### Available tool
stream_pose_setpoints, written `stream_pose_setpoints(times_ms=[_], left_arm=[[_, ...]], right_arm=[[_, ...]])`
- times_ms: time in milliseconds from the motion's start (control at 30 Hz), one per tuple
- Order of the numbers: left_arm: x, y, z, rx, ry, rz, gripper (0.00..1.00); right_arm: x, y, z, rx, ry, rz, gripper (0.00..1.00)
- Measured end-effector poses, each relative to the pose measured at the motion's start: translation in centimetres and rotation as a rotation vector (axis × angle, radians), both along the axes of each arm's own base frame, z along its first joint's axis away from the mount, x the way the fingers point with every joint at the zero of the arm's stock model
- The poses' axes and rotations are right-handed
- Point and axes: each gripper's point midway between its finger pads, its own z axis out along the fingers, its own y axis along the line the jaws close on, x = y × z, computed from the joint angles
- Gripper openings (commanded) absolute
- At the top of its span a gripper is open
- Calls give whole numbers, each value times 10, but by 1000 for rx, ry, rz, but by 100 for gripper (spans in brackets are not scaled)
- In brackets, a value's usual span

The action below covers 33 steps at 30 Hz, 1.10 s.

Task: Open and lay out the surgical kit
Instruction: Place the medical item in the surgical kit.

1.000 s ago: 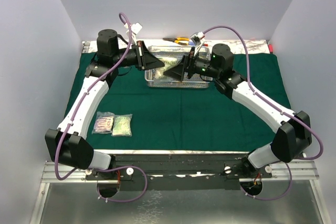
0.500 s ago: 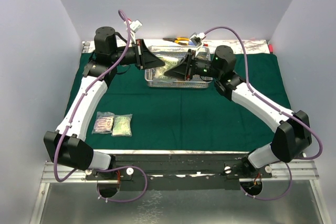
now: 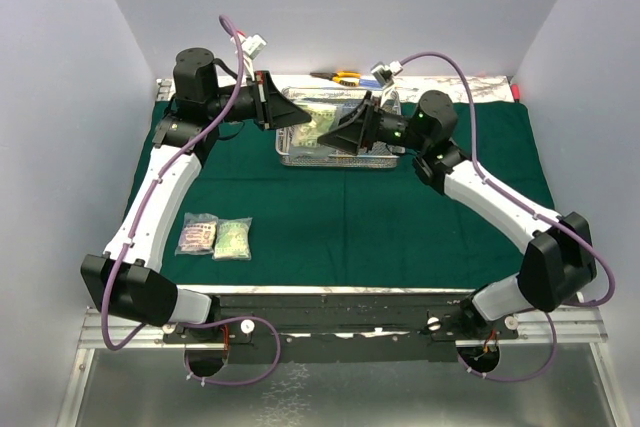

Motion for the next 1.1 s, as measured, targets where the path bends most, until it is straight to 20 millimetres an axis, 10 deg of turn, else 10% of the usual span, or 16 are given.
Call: stream_pose_setpoints(times_ms=[467,667,867,1100], left_arm=[[1,3,1,1,-12,6,2],[4,12,-10,27,-14,54,64],[41,58,-46,201,13,408,78],[49,147,-114,499,148,915,79]], right_arm=[[6,-1,12,41,21,16,1],[8,0,7,35,52,11,1],[17,-2,-22,-7,177,-56,1],[14,25,-99,-140,474,-142,1]])
